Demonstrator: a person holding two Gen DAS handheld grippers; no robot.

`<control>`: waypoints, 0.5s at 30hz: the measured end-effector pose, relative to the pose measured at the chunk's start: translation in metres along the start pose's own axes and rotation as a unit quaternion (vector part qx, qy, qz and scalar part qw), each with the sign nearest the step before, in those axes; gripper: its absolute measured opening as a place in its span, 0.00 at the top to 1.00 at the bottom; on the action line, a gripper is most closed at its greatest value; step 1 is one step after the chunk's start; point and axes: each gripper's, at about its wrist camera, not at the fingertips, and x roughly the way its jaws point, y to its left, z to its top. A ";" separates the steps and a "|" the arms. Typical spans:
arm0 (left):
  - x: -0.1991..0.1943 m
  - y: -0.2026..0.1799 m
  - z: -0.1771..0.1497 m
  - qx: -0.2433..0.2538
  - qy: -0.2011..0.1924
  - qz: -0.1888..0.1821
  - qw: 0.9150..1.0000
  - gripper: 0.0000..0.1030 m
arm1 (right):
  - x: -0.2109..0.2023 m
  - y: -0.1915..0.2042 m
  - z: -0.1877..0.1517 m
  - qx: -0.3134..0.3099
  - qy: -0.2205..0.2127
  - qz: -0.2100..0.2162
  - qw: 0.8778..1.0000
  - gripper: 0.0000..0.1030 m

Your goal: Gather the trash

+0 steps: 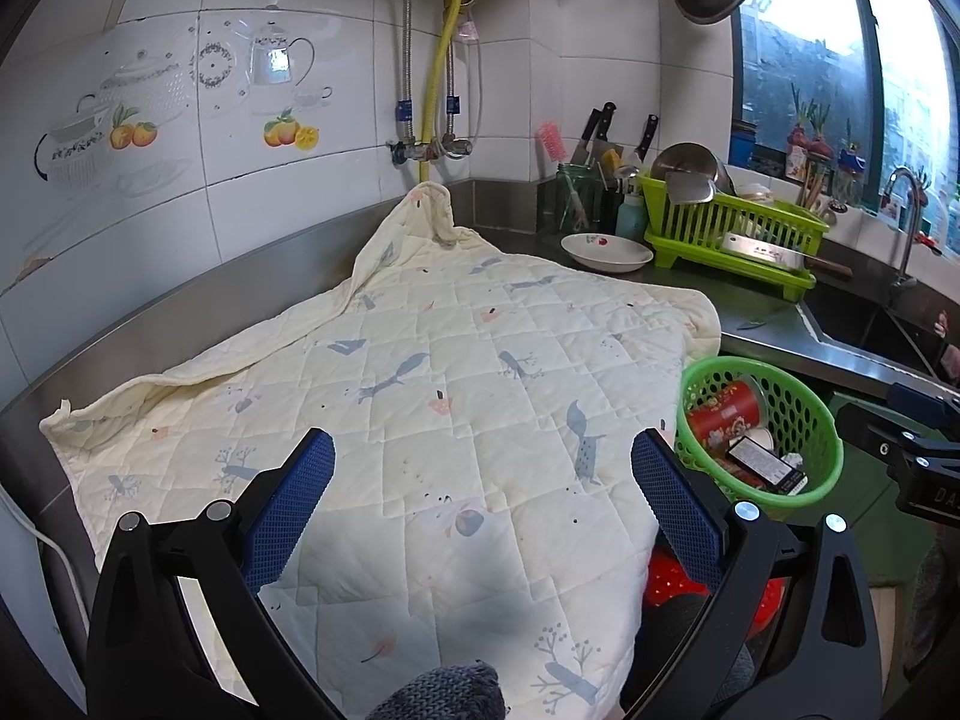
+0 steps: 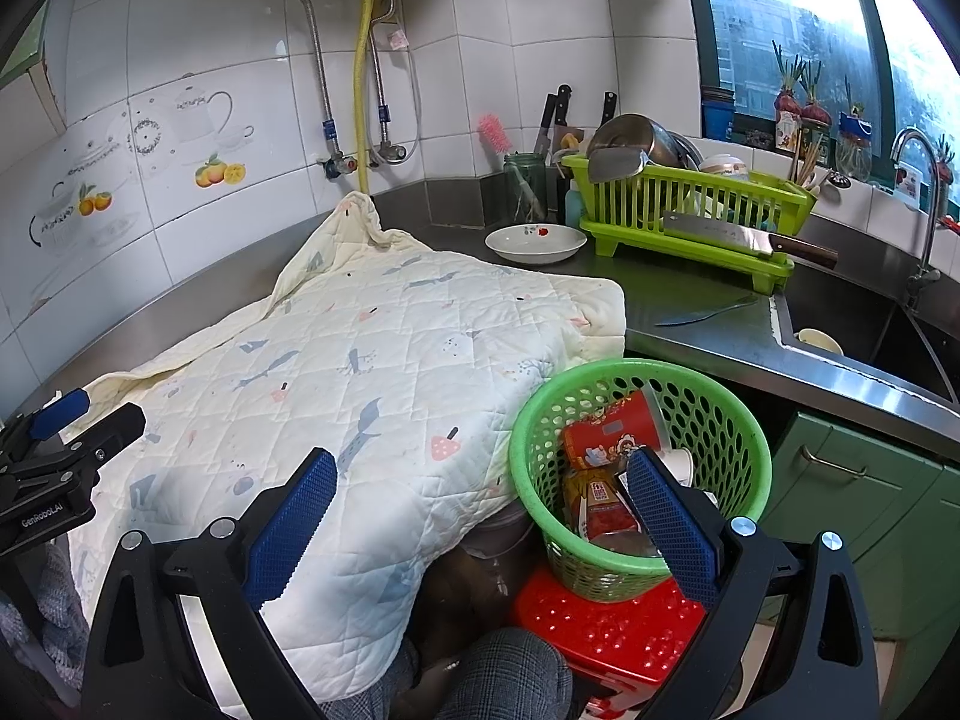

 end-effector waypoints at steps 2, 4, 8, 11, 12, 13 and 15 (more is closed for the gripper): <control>0.000 0.000 0.000 0.000 0.000 0.000 1.000 0.05 | 0.000 0.000 0.000 0.001 -0.001 0.001 1.000 0.09; 0.000 0.000 0.000 0.000 -0.001 0.000 1.000 0.05 | -0.001 0.000 0.000 0.001 -0.001 0.000 1.000 0.09; -0.001 -0.001 -0.001 0.000 -0.001 0.000 1.000 0.05 | -0.001 -0.001 0.001 0.001 -0.001 0.000 1.000 0.09; -0.001 -0.001 -0.001 0.000 -0.001 -0.001 1.000 0.05 | -0.001 -0.001 0.000 0.001 -0.001 0.000 1.000 0.09; -0.001 -0.002 -0.001 0.001 -0.003 0.000 1.000 0.05 | -0.001 -0.001 0.001 0.002 -0.001 0.000 1.000 0.09; -0.002 -0.002 0.000 0.002 -0.007 0.002 1.000 0.05 | -0.002 0.000 0.001 0.001 -0.002 0.000 1.000 0.09; -0.003 -0.003 0.000 0.005 -0.012 0.004 1.000 0.05 | -0.001 -0.001 0.000 0.001 -0.002 0.000 1.000 0.09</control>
